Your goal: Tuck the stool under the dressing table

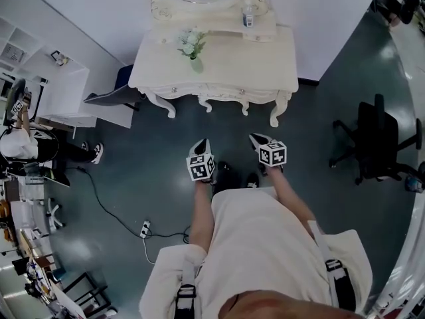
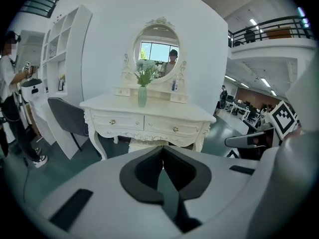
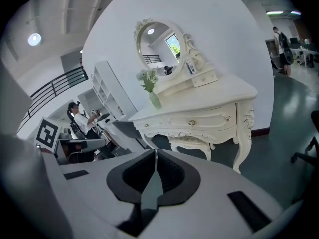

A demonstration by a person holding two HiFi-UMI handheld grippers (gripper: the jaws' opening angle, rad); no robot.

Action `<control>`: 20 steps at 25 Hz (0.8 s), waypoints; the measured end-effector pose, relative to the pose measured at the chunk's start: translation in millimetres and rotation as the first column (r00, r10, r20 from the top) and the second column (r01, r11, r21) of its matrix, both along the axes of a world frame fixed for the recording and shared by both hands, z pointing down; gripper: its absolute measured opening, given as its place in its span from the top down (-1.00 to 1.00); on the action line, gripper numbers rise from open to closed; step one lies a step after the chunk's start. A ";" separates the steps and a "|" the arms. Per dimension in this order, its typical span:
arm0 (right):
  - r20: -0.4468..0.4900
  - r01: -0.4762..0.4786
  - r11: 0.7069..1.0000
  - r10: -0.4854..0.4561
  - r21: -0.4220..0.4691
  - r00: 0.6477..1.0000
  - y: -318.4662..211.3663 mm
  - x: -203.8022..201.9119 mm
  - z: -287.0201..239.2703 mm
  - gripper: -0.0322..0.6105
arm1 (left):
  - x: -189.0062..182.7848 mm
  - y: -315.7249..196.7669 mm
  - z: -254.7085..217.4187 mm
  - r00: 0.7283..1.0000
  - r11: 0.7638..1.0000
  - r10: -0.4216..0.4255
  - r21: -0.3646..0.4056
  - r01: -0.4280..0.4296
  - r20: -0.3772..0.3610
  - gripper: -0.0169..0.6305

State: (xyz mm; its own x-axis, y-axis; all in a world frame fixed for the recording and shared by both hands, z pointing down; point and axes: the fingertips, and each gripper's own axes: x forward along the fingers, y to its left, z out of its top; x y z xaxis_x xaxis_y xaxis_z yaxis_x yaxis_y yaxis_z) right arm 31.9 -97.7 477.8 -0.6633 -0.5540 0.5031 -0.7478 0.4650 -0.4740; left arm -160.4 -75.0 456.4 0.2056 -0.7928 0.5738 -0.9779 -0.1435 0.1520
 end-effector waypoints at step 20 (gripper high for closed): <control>-0.102 0.051 0.999 -0.049 0.010 0.994 2.8 -0.9 4.0 0.76 | 5.1 0.9 6.2 0.999 1.000 -0.011 -0.026 0.012 0.038 0.90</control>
State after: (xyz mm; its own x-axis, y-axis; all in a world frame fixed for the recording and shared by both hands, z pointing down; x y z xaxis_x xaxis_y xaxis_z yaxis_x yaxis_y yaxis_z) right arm 31.0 -94.9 481.7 -0.6359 -0.5282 0.5627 -0.7676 0.5084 -0.3903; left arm -155.3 -74.1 462.6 0.1741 -0.7799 0.6012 -0.9846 -0.1283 0.1186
